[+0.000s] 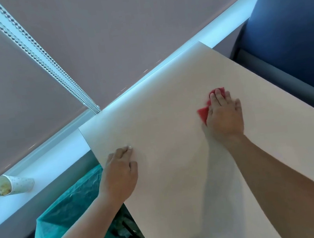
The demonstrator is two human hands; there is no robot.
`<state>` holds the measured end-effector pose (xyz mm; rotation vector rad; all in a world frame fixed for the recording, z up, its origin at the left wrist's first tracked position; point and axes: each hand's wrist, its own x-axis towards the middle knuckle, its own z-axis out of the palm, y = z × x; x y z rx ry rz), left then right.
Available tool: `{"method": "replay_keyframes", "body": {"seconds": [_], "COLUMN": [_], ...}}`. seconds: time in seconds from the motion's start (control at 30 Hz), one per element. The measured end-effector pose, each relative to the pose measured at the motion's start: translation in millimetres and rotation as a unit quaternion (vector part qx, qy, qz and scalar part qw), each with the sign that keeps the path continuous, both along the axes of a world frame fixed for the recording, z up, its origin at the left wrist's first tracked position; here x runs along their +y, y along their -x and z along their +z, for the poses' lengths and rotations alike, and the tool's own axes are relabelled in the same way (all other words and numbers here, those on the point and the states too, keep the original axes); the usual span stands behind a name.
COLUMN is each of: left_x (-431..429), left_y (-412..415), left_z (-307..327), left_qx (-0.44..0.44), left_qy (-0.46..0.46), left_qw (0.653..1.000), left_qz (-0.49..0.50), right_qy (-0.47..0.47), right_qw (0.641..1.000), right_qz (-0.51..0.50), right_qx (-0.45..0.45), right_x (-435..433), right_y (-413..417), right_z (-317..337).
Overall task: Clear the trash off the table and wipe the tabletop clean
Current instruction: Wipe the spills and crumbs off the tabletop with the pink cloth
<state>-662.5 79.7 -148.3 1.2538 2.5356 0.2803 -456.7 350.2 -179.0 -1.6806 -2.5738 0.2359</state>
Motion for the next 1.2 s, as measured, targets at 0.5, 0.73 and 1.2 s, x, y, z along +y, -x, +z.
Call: {"method": "replay_keyframes", "body": {"seconds": [0.5,0.73,1.2], "left_x": [-28.6,-15.8,46.1], "left_y": [-61.8,-155.0,-341.3], "left_z": [13.7,6.9,8.6], "left_qx": [-0.038,-0.019,-0.052], "left_qy": [-0.026,-0.042,-0.013], "left_qw": [0.997,0.982,0.942], "left_qz": [-0.061,-0.185,-0.33], "right_qy": [0.035,0.035,0.015], "right_qw": [0.964,0.998,0.978], "right_qz": [0.257,0.044,-0.203], "right_qx": [0.06,0.01,-0.037], "right_x": [-211.4,-81.9,-119.2], "right_y": [0.6,-135.4,-374.0], "right_z": [-3.0,2.4,3.2]}}
